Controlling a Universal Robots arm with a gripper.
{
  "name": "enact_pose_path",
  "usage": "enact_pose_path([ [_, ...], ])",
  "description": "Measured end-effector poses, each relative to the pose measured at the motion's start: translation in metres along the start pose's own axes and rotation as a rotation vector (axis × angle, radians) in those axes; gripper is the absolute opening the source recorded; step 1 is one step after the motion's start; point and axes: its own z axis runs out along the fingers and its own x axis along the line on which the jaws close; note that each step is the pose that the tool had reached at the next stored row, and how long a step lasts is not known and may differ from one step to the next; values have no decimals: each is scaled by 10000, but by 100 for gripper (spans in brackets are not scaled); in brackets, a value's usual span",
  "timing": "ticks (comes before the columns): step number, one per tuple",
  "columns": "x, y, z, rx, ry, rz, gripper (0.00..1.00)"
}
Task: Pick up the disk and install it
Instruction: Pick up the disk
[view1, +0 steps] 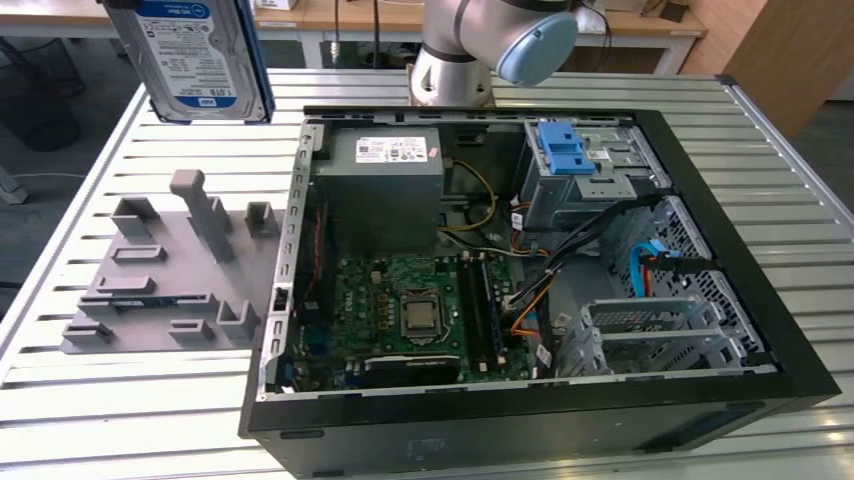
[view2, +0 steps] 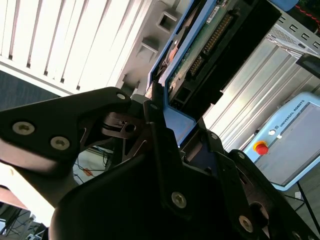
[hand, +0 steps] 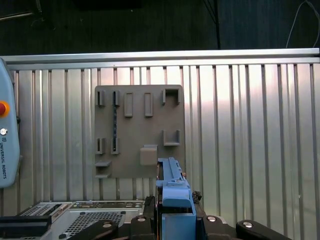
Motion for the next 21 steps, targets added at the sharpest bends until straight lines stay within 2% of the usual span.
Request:
enact_pose_path([
  [5,17,-1,0,0,0,0,36],
  [10,120,-5,0,1,-1,0,36],
  [13,143,-11,-1,-1,0,0,36],
  [18,145,-167,-2,-6,-1,0,36],
  [21,144,-226,-3,-7,-1,0,36],
])
